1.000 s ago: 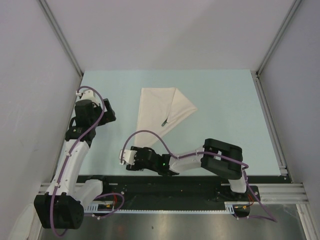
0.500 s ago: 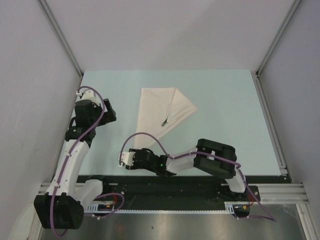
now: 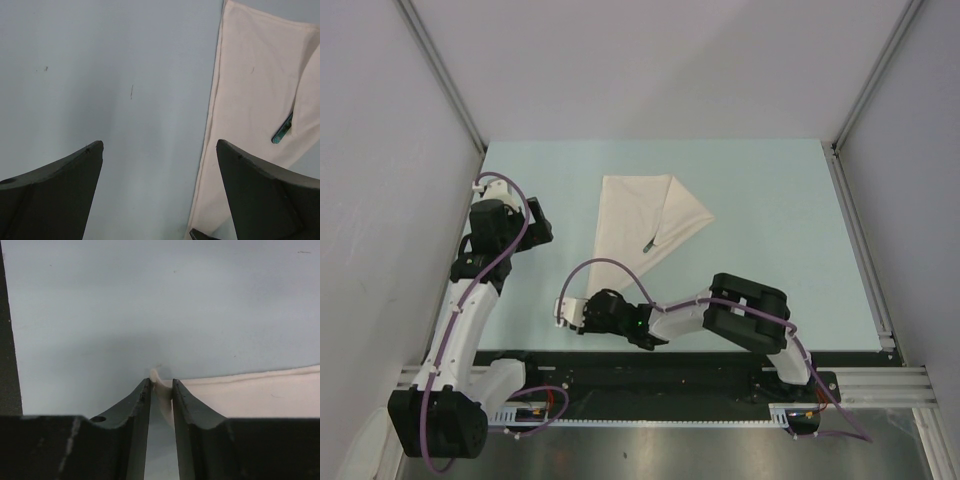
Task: Fold the napkin, place the utensils inside, and roll it up
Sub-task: Fold the napkin
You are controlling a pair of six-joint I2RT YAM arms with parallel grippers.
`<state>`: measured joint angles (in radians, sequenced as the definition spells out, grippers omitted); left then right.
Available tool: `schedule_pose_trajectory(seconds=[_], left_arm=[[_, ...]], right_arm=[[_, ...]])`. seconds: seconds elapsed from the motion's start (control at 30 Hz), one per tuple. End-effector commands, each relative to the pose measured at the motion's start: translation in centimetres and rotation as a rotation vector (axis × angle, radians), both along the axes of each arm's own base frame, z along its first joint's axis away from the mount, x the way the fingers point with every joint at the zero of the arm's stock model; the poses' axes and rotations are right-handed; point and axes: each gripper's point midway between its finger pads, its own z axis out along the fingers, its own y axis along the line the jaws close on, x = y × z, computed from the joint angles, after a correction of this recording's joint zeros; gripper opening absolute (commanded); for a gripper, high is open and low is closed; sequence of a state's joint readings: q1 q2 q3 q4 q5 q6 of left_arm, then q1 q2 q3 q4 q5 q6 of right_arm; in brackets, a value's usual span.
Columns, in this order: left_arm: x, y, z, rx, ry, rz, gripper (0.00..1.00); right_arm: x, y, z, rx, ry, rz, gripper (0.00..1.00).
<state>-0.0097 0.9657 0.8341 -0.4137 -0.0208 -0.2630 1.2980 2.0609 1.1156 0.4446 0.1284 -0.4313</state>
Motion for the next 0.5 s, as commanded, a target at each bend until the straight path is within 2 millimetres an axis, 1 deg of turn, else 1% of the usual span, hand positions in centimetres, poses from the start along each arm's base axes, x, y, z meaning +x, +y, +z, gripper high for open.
schedule_pose_trajectory(seconds=[0.0,0.07,0.1,0.13,0.17,0.3,0.33,0.43,0.47], left_arm=[[0.6,-0.1,2.0,-0.022,-0.059,0.004,1.00],[0.6,-0.1,2.0,-0.022,-0.058,0.004,1.00],[0.6,-0.1,1.9,-0.022,-0.056,0.004,1.00],[0.6,-0.1,2.0,-0.022,-0.058,0.004,1.00],[0.5,-0.1,2.0,-0.024,-0.056,0.003,1.00],[0.6,-0.1,2.0,-0.022,-0.058,0.004,1.00],[0.6,-0.1,1.9,-0.022,-0.055,0.004,1.00],[0.6,-0.1,1.8,-0.022,-0.052,0.004,1.00],[0.6,-0.1,1.9,-0.021,-0.053,0.003,1.00]], right_arm=[[-0.1,-0.6,-2.9,-0.084,0.064,0.005,0.27],[0.0,-0.7,-3.2,-0.102,0.072,0.003,0.20],[0.0,-0.6,-3.3,-0.103,0.077,0.003,0.12],[0.2,-0.5,-3.3,-0.104,0.080,-0.002,0.08],[0.3,-0.5,-3.2,-0.103,0.081,-0.004,0.00],[0.7,-0.5,-2.3,-0.063,0.107,-0.024,0.00],[0.9,-0.4,-1.5,-0.028,0.120,-0.038,0.00],[1.6,-0.5,0.4,0.039,0.143,-0.071,0.00],[2.4,-0.6,2.0,0.093,0.161,-0.108,0.00]])
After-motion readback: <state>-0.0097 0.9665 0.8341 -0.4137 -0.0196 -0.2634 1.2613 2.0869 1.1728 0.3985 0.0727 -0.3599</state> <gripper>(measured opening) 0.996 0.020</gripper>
